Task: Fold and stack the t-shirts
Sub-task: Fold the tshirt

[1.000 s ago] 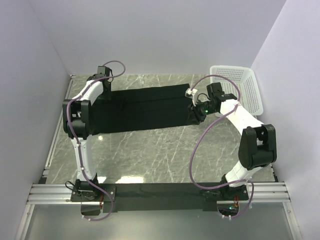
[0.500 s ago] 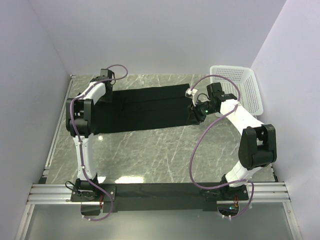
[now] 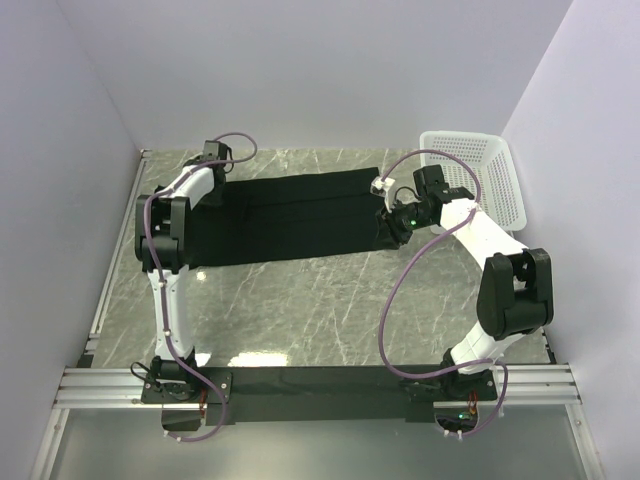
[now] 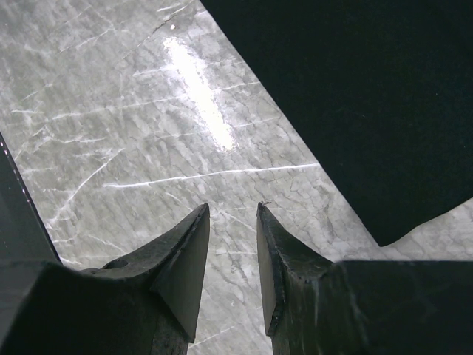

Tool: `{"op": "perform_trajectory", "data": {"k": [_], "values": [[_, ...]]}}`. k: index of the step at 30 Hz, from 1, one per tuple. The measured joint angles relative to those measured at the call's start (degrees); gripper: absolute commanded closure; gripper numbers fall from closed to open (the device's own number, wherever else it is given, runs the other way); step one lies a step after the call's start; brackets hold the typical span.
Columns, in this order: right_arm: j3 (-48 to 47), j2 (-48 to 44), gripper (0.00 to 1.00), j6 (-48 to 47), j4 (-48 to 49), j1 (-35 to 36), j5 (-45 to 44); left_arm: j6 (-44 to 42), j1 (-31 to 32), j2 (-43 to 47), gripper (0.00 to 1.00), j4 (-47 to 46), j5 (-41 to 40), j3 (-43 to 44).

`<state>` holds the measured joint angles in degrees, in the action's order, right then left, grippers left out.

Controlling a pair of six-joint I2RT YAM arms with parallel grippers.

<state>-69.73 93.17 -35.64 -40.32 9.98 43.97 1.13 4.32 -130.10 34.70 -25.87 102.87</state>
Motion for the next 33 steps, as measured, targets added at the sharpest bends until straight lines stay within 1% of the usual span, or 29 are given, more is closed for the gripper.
{"op": "perform_trajectory", "data": {"k": [2, 8, 15, 21, 22, 23, 24, 26, 29, 33], "values": [[0.0, 0.0, 0.61, 0.0, -0.02, 0.0, 0.0, 0.0, 0.0, 0.0, 0.91, 0.0, -0.31, 0.0], [0.0, 0.0, 0.61, 0.0, 0.0, 0.0, 0.02, -0.09, 0.0, 0.0, 0.99, -0.13, -1.42, 0.15], [0.0, 0.0, 0.61, -0.02, -0.02, 0.0, 0.02, -0.09, 0.0, -0.02, 0.99, -0.28, -4.57, 2.86], [0.0, 0.0, 0.61, -0.07, -0.09, 0.0, 0.02, -1.68, 0.0, -0.74, 0.99, -1.18, -6.75, 8.24], [0.0, 0.0, 0.61, -0.15, -0.17, 0.0, 0.02, -1.79, 0.0, -1.11, 0.93, -1.33, -7.06, 9.27], [0.0, 0.0, 0.61, -0.22, -0.31, 0.0, 0.0, -1.88, 0.0, -1.66, 0.77, -1.6, -7.37, 10.27], [0.0, -0.02, 0.61, -0.24, -0.46, 0.0, 0.02, -2.16, 0.0, -2.03, 0.66, -1.77, -7.74, 10.86], [0.0, -0.02, 0.61, -0.33, -0.76, 0.0, 0.0, -2.03, 0.0, -2.99, 0.48, -2.23, -8.59, 11.67], [0.0, -0.04, 0.61, -0.63, -1.22, 0.0, -0.02, -1.2, 0.0, -4.15, 0.4, -2.32, -8.94, 12.15], [0.0, -0.04, 0.61, -0.83, -1.33, 0.0, 0.0, -0.24, 0.0, -4.35, 0.4, -2.19, -8.81, 12.17]]}}
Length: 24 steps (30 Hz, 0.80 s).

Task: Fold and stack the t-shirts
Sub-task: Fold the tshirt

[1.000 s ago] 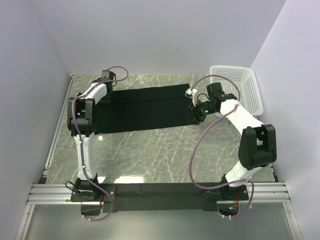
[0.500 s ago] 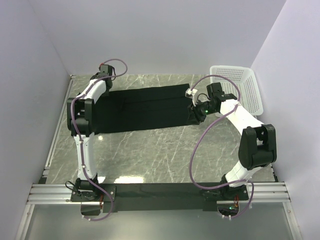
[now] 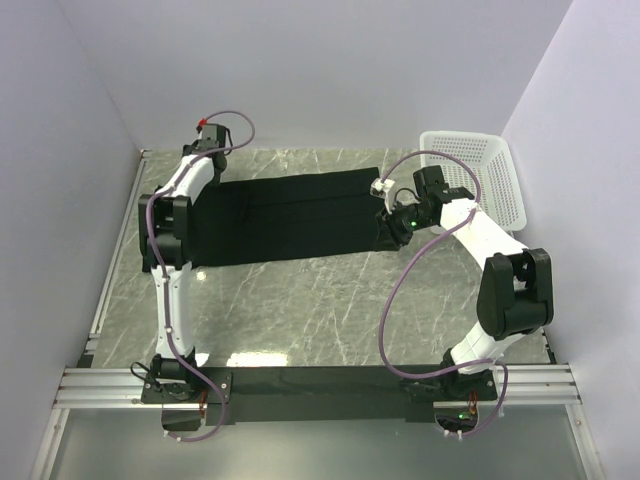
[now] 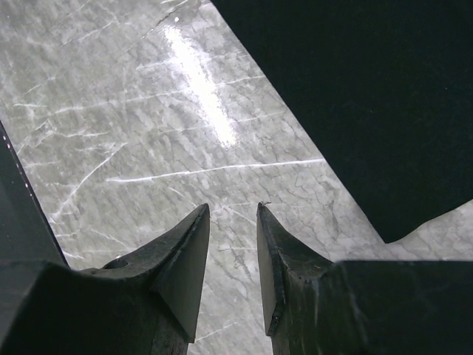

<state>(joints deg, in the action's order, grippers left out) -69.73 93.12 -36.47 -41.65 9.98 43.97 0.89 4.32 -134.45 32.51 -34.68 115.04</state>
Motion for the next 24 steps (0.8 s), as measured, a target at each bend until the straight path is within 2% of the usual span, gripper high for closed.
{"op": "perform_trajectory", "data": {"k": [5, 8, 11, 15, 18, 21, 24], "values": [[0.0, 0.0, 0.61, 0.02, 0.04, 0.0, 0.04, 1.49, -0.79, 1.38, 0.4, 1.25, 1.46, -0.07], [0.02, 0.0, 0.61, 0.02, 0.13, 0.0, 0.02, 5.75, -3.13, 6.54, 0.41, 2.93, 7.19, -3.8], [0.02, 0.0, 0.61, -0.13, 0.26, 0.0, 0.02, 11.47, -9.11, 18.14, 0.39, 1.73, 17.51, -15.56], [0.02, 0.15, 0.61, -0.87, 0.35, 0.0, 0.09, 18.27, -23.37, 38.25, 0.39, -1.75, 32.0, -35.47], [-0.02, 1.2, 0.61, -0.98, 0.44, 0.0, 0.09, 21.31, -32.22, 48.98, 0.42, -2.56, 40.09, -46.77], [-0.33, 3.04, 0.61, -1.09, 0.37, 0.0, 0.13, 22.58, -34.69, 53.42, 0.42, -3.3, 45.62, -55.23], [-0.52, 4.59, 0.61, -1.11, 0.42, 0.0, 0.13, 22.6, -36.02, 52.63, 0.45, -3.1, 49.72, -60.59]]}}
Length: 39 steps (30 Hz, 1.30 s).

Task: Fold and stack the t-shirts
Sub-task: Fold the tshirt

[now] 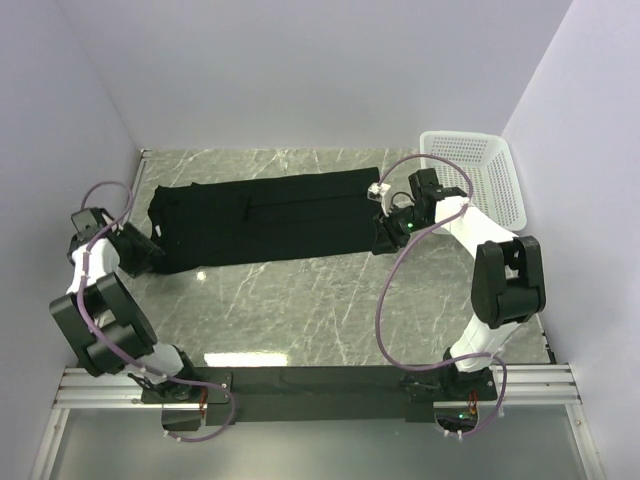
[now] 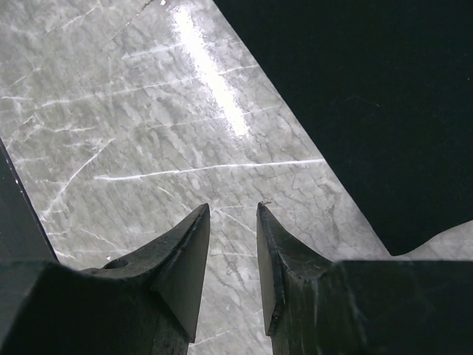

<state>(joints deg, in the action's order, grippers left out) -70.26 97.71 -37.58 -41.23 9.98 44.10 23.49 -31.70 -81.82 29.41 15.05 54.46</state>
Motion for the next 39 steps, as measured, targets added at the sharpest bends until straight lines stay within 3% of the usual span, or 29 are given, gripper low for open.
{"op": "perform_trajectory", "data": {"k": [8, 13, 20, 29, 39], "values": [[0.02, 0.2, 0.61, -0.37, 0.17, 0.0, -0.04, -2.97, -2.8, -8.79, 0.47, -0.79, 4.17, 0.13], [0.33, 0.2, 0.61, -0.26, 0.83, 0.0, -0.04, -6.05, -2.71, -9.84, 0.45, -1.03, 4.22, 3.13], [0.31, 0.2, 0.61, 0.28, 1.29, -0.22, -0.07, -11.13, -2.03, -10.62, 0.45, -3.02, 1.36, 7.67], [0.31, 0.55, 0.61, 0.48, 1.29, -1.16, -0.13, -16.92, 4.15, -18.88, 0.46, -4.55, -1.16, 10.62], [0.2, 1.46, 0.61, 0.5, 1.27, -1.75, -0.17, -19.85, 4.57, -20.79, 0.47, -4.24, -6.08, 13.7]]}}
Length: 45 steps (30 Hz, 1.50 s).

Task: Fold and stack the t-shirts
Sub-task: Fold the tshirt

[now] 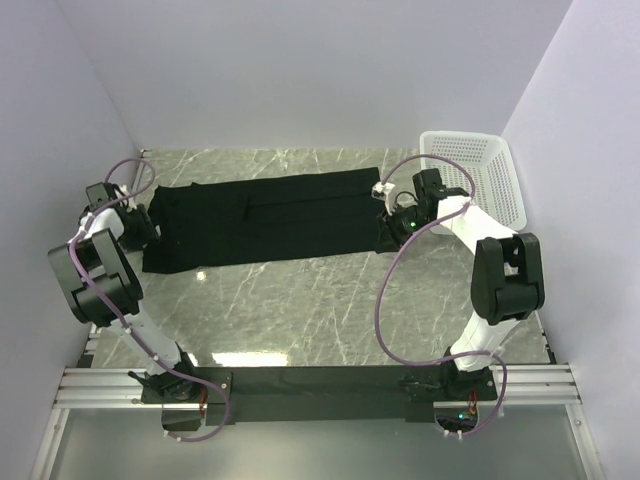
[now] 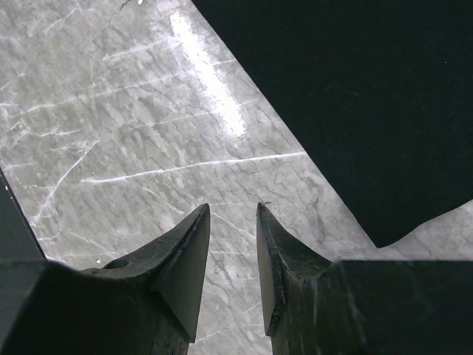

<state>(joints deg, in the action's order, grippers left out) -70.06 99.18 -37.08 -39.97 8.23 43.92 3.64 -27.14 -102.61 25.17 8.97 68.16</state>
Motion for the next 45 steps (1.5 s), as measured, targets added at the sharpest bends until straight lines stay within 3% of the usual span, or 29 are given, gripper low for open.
{"op": "perform_trajectory", "data": {"k": [13, 15, 19, 24, 34, 45], "values": [[-0.74, 1.57, 0.61, 0.0, -0.33, -0.79, -0.17, -0.94, 1.29, -2.27, 0.6, 1.05, -1.31, 0.0], [-1.27, 1.6, 0.61, 0.13, -0.28, -1.07, -0.55, -0.94, 1.36, -2.27, 0.65, 1.2, -1.29, 0.0], [-2.62, 2.16, 0.61, 1.9, 0.2, -1.88, -1.7, -0.98, 1.36, -2.27, 0.9, 1.16, -1.18, -0.44], [-6.36, 5.25, 0.61, 7.78, 1.16, -2.4, -5.33, -0.7, 1.38, -2.25, 0.99, 0.74, -0.79, -1.46], [-8.7, 8.87, 0.61, 19.02, 3.72, -1.99, -15.61, 0.5, 1.36, 0.48, 0.99, -0.15, -0.63, -3.87], [-8.33, 10.95, 0.59, 22.29, 6.47, -1.11, -25.24, 1.62, 1.36, 1.79, 0.99, -0.5, -0.66, -5.57]]}}
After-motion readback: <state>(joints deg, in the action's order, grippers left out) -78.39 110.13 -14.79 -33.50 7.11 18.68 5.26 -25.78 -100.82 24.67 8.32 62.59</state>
